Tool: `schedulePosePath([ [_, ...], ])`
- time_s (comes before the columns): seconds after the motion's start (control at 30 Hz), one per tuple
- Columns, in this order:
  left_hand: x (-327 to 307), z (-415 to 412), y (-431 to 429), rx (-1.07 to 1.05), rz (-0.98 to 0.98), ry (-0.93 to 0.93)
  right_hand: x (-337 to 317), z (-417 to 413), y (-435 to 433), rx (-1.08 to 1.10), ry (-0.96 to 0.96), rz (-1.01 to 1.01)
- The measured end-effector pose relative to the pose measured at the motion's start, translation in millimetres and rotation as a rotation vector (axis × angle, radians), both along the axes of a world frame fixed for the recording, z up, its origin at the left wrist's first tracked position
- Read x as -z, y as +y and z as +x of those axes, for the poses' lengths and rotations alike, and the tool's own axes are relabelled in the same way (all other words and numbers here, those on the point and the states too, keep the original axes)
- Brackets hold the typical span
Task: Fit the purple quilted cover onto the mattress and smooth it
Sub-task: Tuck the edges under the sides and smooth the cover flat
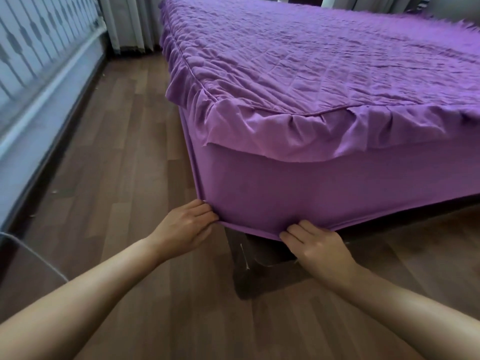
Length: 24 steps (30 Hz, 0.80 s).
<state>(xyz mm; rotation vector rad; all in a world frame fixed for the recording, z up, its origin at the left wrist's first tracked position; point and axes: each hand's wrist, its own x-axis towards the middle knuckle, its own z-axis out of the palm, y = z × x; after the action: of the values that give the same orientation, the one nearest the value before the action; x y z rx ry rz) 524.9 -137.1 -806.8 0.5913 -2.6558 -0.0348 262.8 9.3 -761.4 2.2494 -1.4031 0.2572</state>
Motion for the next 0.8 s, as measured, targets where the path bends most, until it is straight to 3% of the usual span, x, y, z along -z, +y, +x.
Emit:
schedulePosePath([
  [0.23, 14.7, -4.1, 4.6, -0.068, 0.100, -0.006, 9.0, -12.7, -15.2, 0.044, 0.043, 0.101],
  [0.63, 26.7, -10.6, 12.6, -0.128, 0.195, -0.117, 9.0, -17.7, -18.7, 0.035, 0.124, 0.082],
  [0.8, 5.3, -13.0, 12.2, -0.116, 0.192, -0.101, 8.0, -17.4, -10.7, 0.081, 0.151, 0.102],
])
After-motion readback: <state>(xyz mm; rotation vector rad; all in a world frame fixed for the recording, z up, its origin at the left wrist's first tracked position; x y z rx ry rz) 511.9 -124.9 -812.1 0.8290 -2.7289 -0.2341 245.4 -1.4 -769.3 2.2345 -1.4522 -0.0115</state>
